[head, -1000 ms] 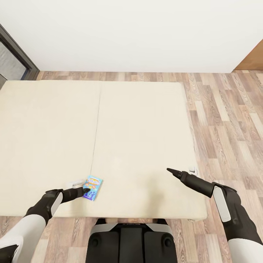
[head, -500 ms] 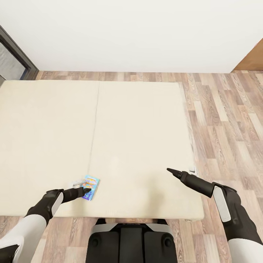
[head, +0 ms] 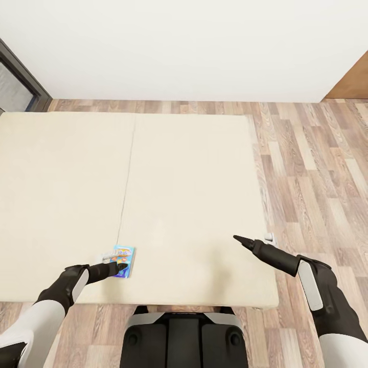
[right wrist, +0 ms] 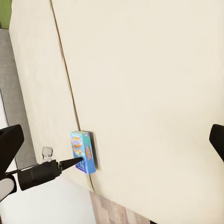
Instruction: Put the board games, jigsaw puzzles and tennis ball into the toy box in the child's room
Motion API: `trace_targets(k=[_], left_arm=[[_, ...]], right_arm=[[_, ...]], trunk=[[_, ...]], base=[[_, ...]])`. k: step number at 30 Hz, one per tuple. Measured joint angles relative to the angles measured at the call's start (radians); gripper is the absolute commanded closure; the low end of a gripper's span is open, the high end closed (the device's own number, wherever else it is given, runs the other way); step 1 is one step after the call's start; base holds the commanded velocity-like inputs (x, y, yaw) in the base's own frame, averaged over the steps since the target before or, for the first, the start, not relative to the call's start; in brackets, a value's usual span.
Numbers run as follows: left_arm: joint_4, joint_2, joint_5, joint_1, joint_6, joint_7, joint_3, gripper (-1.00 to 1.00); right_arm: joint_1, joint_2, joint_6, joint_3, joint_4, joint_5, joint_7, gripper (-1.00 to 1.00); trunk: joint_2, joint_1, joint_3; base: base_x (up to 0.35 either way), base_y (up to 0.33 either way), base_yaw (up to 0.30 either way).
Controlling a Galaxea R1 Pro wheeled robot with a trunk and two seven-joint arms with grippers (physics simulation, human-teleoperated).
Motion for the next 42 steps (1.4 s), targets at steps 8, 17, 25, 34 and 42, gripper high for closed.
trace_targets(k=[8,17,25,34,42], left_arm=[[0.000,0.000,0.000,0.000,0.000,0.001,-0.001,-1.00],[0.000,0.001,0.001,0.000,0.000,-0.001,0.000,-1.00],[0.000,0.001,0.001,0.000,-0.002,-0.001,0.001,-1.00],[0.000,0.001,0.001,0.000,-0.002,-0.001,0.002,-1.00],[0.000,0.001,0.001,0.000,-0.002,-0.001,0.001,-1.00]], right_arm=[[0.000,0.000,0.000,0.000,0.001,0.000,0.000,-1.00],[0.000,0.000,0.000,0.000,0.000,0.000,0.000,-1.00],[0.000,0.000,0.000,0.000,0.000,0.000,0.000,-1.00],[0.000,0.000,0.000,0.000,0.000,0.000,0.000,-1.00],[0.000,0.000,0.000,0.000,0.000,0.000,0.000,-1.00]], trunk=[[0.000,0.000,0.000],[0.000,0.000,0.000],[0.000,0.000,0.000],[0.000,0.000,0.000],[0.000,0.000,0.000]], base=[[0.000,-0.038,0.000],[0.000,-0.050,0.000],[0.000,-0.004,0.000],[0.045,0.028,0.000],[0.048,0.024,0.000]])
